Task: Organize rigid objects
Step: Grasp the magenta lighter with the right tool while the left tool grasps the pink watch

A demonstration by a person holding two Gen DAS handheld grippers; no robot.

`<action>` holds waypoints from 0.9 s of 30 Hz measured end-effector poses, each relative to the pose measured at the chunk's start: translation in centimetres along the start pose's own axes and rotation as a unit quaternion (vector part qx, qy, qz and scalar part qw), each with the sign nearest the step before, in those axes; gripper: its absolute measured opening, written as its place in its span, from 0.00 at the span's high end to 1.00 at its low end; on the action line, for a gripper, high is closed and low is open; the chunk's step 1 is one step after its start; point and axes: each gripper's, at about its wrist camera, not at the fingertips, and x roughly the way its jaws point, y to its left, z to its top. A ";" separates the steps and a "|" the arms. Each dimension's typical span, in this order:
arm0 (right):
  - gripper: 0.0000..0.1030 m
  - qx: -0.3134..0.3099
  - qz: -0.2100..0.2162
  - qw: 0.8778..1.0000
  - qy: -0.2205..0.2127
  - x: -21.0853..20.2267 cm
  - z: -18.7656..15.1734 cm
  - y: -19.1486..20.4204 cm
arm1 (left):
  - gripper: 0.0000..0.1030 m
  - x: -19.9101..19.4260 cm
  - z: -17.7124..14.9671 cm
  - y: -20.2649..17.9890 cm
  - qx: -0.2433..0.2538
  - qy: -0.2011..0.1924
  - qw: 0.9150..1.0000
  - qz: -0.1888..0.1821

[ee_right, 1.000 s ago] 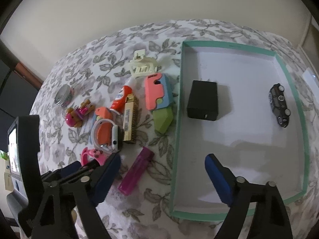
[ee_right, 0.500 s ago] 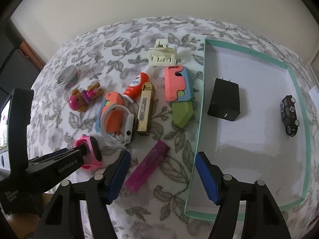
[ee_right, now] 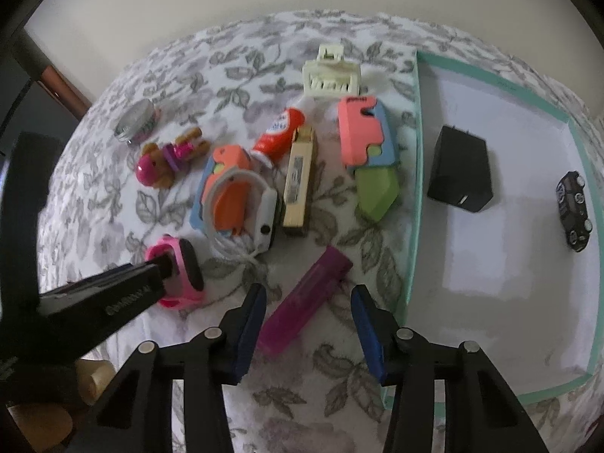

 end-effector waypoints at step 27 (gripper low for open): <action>0.78 -0.067 -0.060 0.996 0.019 1.8 -1.2 1.2 | 0.89 -0.2 -0.1 -0.6 0.015 -0.001 1.000 -0.025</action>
